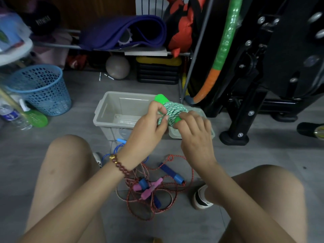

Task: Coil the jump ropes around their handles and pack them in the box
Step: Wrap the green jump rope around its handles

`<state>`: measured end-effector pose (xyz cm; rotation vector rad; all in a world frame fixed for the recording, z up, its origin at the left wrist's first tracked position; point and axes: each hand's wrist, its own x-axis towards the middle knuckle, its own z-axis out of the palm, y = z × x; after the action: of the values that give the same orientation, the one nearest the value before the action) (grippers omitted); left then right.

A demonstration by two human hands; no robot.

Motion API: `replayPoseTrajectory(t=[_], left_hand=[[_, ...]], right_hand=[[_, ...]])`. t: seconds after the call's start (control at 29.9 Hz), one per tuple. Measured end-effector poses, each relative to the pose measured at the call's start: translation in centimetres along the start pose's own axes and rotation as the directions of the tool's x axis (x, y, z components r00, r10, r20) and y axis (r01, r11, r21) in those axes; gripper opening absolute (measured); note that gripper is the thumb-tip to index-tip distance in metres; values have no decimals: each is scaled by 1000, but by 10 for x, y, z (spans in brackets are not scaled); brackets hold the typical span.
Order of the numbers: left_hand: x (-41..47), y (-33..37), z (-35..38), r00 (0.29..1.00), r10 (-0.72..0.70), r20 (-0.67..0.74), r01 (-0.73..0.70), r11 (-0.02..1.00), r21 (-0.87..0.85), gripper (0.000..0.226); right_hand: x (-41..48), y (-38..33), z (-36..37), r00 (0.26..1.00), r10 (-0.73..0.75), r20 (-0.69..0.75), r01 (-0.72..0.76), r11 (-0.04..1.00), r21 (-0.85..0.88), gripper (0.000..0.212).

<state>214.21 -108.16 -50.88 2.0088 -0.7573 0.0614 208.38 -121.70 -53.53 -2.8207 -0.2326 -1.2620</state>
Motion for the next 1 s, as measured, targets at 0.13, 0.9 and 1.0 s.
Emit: replayPoseTrajectory(t=[0.13, 0.9, 1.0], left_hand=[[0, 0, -1, 997, 78, -5, -78, 997, 2, 34], [7, -2, 0, 998, 63, 21, -49, 912, -408, 3], [11, -6, -4, 1000, 10, 25, 2, 897, -442, 29]], right_hand=[[-1, 5, 4, 997, -23, -73, 24, 1000, 4, 15], [4, -10, 12, 859, 354, 370, -511, 543, 666, 65], [1, -9, 11, 826, 318, 465, -562, 530, 635, 63]])
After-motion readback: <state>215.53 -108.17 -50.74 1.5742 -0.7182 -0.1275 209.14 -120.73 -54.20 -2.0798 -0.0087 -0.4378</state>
